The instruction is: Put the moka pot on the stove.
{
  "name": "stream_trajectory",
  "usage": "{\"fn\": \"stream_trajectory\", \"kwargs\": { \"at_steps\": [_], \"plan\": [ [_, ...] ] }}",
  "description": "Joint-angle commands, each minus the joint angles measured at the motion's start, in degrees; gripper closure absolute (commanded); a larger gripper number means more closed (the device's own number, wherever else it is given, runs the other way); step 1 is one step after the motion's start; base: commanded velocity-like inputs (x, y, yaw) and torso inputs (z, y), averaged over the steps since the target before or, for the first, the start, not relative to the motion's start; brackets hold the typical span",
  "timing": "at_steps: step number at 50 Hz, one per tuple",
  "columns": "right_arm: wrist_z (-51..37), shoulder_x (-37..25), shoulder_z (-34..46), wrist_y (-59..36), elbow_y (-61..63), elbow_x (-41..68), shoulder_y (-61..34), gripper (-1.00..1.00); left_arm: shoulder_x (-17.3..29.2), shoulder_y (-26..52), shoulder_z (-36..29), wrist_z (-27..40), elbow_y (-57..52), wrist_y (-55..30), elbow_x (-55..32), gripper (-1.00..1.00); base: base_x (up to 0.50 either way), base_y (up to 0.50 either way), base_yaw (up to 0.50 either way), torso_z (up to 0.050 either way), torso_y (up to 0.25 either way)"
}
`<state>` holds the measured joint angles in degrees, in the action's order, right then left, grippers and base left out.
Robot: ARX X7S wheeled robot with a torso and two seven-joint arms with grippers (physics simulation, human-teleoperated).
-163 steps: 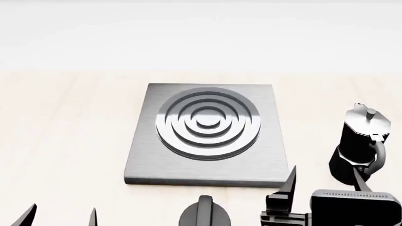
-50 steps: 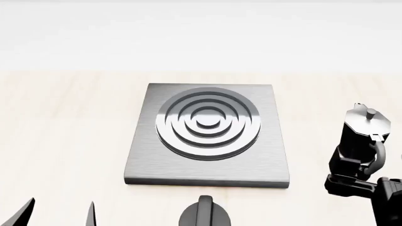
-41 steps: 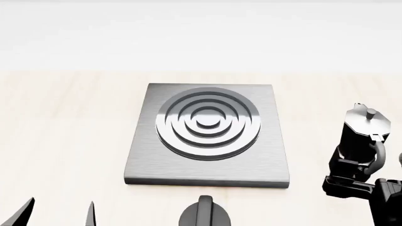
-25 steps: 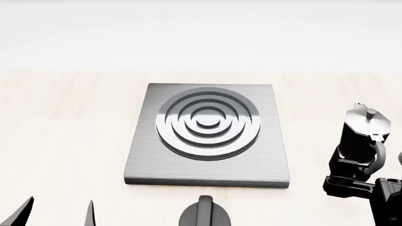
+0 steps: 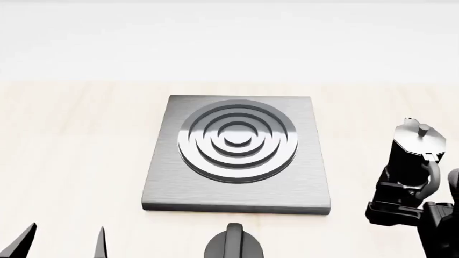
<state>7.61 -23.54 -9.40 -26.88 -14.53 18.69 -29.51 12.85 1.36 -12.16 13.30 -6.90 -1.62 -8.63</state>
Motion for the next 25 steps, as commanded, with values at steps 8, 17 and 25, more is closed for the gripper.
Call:
{"fn": "stream_trajectory", "kwargs": {
  "at_steps": [8, 17, 25],
  "plan": [
    [-0.02, -1.43, -2.23, 0.28, -1.46, 0.5, -0.16, -1.0, 0.4, 0.0, 0.18, -0.27, -1.16, 1.0, -1.44, -1.0, 0.0, 0.0, 0.0, 0.0, 0.0],
    [2.62, -1.69, -0.45, 2.48, -8.45, -0.25, -3.54, -1.0, 0.72, 0.35, 0.03, -0.07, -1.31, 0.73, -1.73, -1.0, 0.0, 0.0, 0.0, 0.0, 0.0],
    [4.69, -1.75, 0.93, 5.24, -17.32, -1.28, -8.02, -1.0, 0.96, 0.81, -0.03, 0.11, -1.32, 0.48, -2.05, -1.0, 0.0, 0.0, 0.0, 0.0, 0.0]
  ]
}}
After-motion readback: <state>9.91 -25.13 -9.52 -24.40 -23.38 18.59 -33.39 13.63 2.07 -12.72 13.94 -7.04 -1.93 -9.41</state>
